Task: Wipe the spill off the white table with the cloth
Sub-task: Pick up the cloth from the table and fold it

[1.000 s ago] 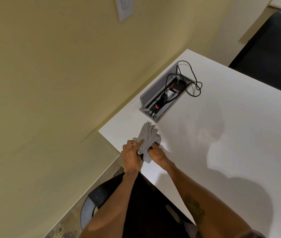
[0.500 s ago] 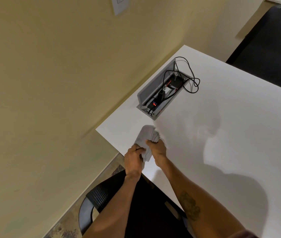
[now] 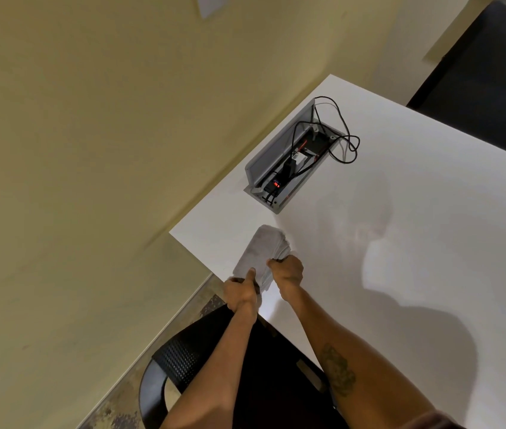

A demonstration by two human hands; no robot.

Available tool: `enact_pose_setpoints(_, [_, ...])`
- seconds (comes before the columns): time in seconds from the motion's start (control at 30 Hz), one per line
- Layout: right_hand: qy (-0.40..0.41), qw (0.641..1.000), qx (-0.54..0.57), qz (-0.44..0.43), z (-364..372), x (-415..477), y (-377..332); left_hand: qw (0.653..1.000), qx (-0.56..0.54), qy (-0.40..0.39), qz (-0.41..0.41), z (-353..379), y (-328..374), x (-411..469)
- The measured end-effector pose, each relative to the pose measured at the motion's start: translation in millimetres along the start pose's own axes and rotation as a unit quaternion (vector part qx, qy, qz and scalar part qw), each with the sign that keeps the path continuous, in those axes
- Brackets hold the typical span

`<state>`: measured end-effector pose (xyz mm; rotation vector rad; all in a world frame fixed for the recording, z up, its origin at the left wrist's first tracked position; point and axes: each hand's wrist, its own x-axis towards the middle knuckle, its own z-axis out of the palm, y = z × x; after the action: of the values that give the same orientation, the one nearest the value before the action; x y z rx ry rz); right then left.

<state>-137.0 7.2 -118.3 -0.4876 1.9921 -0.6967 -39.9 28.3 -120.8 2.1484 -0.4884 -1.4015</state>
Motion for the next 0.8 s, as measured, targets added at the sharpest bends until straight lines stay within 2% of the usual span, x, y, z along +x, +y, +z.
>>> enact_pose_setpoints(0.1, [-0.010,0.999,0.048,0.014,-5,-2,1,0.996,-0.086,-0.002,0.004,3,1,-5])
enact_pose_setpoints(0.2, [-0.015,0.994,0.108,0.031,-10,-6,3,0.984,-0.173,-0.001,0.051,9,11,-18])
enact_pose_setpoints(0.33, [-0.034,0.973,0.227,0.005,-26,-18,2,0.989,-0.100,-0.003,0.105,15,28,-28])
enact_pose_setpoints(0.37, [-0.030,0.975,0.219,-0.013,-32,-22,1,0.989,-0.095,-0.010,0.114,15,34,-31])
enact_pose_setpoints(0.47, [0.074,0.993,0.079,-0.056,-56,-35,4,0.984,-0.079,-0.048,0.151,17,51,-43])
enact_pose_setpoints(0.53, [0.163,0.978,0.014,-0.130,-79,-42,12,0.981,-0.039,-0.068,0.180,22,61,-51])
enact_pose_setpoints(0.6, [0.224,0.934,-0.093,-0.264,-105,-46,25,0.974,0.009,-0.096,0.204,29,68,-63])
enact_pose_setpoints(0.67, [0.240,0.872,-0.208,-0.372,-131,-51,36,0.961,0.073,-0.133,0.233,38,73,-80])
enact_pose_setpoints(0.73, [0.219,0.827,-0.287,-0.431,-155,-59,46,0.945,0.128,-0.161,0.256,49,72,-99])
enact_pose_setpoints(0.8, [0.193,0.806,-0.334,-0.450,-178,-68,61,0.929,0.160,-0.191,0.274,64,66,-122])
